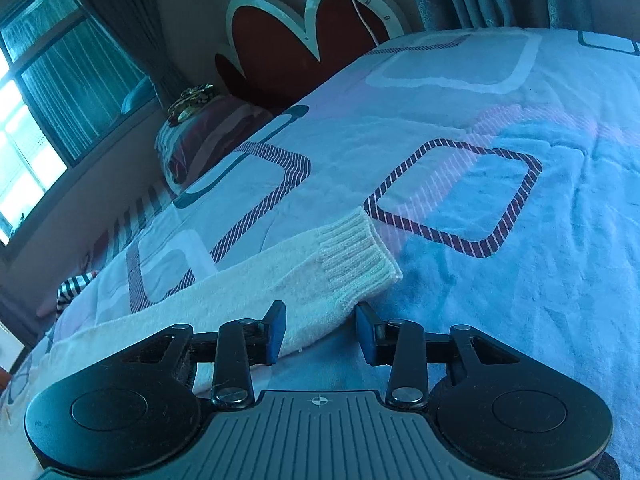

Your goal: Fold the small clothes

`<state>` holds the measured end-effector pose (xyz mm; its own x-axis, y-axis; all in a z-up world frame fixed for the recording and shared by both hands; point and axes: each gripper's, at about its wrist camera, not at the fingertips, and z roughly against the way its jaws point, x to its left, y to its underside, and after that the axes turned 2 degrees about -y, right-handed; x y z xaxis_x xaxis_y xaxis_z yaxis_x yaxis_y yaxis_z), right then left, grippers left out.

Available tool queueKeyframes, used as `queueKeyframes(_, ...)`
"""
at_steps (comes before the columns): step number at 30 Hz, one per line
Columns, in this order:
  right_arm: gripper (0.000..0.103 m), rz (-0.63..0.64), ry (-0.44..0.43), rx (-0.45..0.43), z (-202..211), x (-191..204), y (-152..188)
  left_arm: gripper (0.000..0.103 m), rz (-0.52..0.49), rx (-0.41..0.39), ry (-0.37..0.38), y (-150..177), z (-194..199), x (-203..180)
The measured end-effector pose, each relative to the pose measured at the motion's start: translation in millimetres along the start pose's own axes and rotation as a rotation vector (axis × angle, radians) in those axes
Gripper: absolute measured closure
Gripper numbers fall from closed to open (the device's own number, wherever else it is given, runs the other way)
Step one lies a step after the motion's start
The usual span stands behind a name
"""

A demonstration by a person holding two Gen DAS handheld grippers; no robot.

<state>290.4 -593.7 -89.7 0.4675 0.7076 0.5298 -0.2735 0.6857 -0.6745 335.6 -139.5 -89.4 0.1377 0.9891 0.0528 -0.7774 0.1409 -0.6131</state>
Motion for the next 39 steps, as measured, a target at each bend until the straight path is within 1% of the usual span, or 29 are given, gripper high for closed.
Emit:
queueKeyframes(3, 0.064, -0.035, -0.015, 0.003, -2, -1, -3, 0.027, 0.005, 0.000, 0.001, -5, -4, -2)
queueKeyframes(5, 0.064, -0.098, -0.056, 0.021, 1, -3, -3, 0.027, 0.004, -0.001, -0.002, -7, -7, -4)
queueKeyframes(6, 0.066, -0.109, -0.069, 0.029, 2, -1, -2, 0.026, 0.007, 0.000, -0.002, -7, -8, -5)
queueKeyframes(7, 0.071, -0.103, -0.073, 0.032, 3, 2, -1, 0.026, 0.008, 0.001, -0.004, -8, -8, -6)
queueKeyframes(8, 0.086, -0.091, -0.072, 0.025, 4, 4, -1, 0.026, 0.007, 0.000, -0.006, -9, -8, -6)
queueKeyframes(9, 0.091, -0.082, -0.054, 0.009, 5, 4, -2, 0.026, 0.006, -0.001, -0.008, -9, -8, -6)
queueKeyframes(11, 0.093, -0.106, -0.005, -0.023, 4, -4, -8, 0.026, -0.004, -0.002, -0.010, -12, -9, -7)
queueKeyframes(12, 0.097, -0.119, 0.001, -0.016, 1, -9, -11, 0.026, -0.011, -0.002, -0.011, -13, -9, -7)
queueKeyframes(15, 0.098, -0.065, 0.014, 0.006, -2, -8, -13, 0.026, -0.025, 0.003, -0.013, -16, -11, -6)
queueKeyframes(17, 0.097, -0.071, 0.020, 0.012, 0, -8, -12, 0.026, -0.029, 0.005, -0.016, -19, -12, -4)
queueKeyframes(20, 0.097, -0.082, 0.018, 0.017, -4, -8, -12, 0.026, -0.039, 0.029, -0.017, -23, -14, 1)
queueKeyframes(23, 0.099, -0.025, 0.032, 0.007, -7, 2, -12, 0.024, -0.038, 0.042, -0.047, -26, -12, 12)
queueKeyframes(25, 0.100, 0.027, 0.052, -0.001, -10, 11, -12, 0.023, -0.022, 0.047, -0.063, -28, -9, 25)
queueKeyframes(29, 0.100, 0.105, 0.050, -0.019, -12, 38, -9, 0.022, 0.002, 0.045, -0.098, -29, -8, 56)
queueKeyframes(33, 0.100, 0.156, 0.005, -0.007, -13, 76, -1, 0.022, 0.033, 0.043, -0.113, -31, -11, 93)
queueKeyframes(39, 0.100, 0.250, -0.070, 0.013, -17, 151, 27, 0.022, 0.059, 0.026, -0.116, -33, -13, 142)
